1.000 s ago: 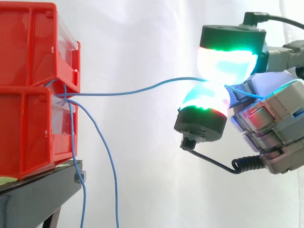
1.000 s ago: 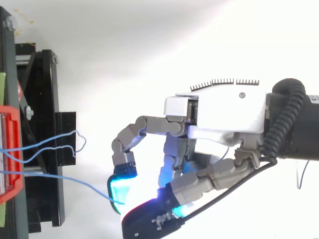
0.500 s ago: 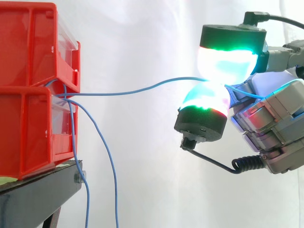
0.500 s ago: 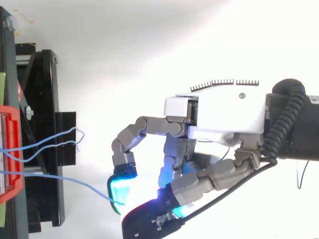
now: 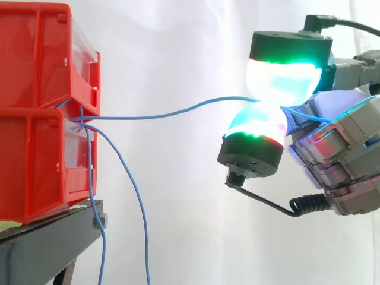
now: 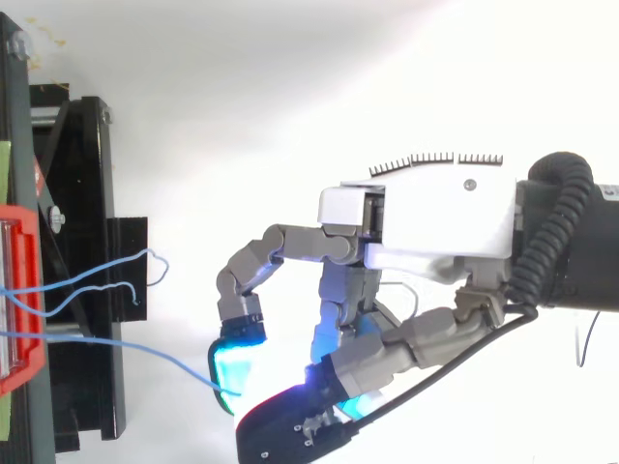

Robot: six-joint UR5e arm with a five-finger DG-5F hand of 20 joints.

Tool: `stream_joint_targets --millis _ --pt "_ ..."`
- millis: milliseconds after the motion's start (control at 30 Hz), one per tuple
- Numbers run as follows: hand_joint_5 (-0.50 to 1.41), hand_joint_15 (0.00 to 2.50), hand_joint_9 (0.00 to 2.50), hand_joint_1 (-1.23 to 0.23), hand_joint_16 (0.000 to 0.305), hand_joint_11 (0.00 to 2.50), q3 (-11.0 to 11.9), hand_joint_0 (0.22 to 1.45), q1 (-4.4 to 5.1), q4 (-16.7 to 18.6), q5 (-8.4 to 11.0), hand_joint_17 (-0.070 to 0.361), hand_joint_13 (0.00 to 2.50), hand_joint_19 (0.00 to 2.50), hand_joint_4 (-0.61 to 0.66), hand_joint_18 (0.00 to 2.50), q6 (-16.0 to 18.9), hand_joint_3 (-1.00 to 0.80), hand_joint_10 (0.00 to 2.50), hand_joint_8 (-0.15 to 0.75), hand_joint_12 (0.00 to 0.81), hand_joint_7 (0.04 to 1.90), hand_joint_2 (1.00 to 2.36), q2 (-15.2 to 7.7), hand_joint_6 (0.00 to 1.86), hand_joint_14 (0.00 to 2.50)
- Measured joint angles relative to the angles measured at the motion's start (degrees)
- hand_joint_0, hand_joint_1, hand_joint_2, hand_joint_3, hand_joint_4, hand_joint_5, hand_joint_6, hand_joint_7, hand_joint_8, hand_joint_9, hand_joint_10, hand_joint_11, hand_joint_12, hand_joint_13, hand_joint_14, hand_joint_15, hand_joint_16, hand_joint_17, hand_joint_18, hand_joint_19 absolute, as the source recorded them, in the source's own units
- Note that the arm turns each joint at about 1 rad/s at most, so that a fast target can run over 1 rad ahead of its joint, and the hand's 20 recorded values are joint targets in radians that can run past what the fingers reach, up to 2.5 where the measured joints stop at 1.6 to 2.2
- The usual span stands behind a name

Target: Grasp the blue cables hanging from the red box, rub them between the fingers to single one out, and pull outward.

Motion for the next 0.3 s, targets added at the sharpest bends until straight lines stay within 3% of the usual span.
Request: stream_joint_targets --millis 300 --pt "-0.13 1.37 1.51 -0.76 0.038 1.20 0.0 0.63 0.03 0.0 0.01 0.085 1.52 0.98 0.06 1.57 0.0 -0.09 0.01 0.335 0.264 1.19 1.02 0.0 0.90 0.92"
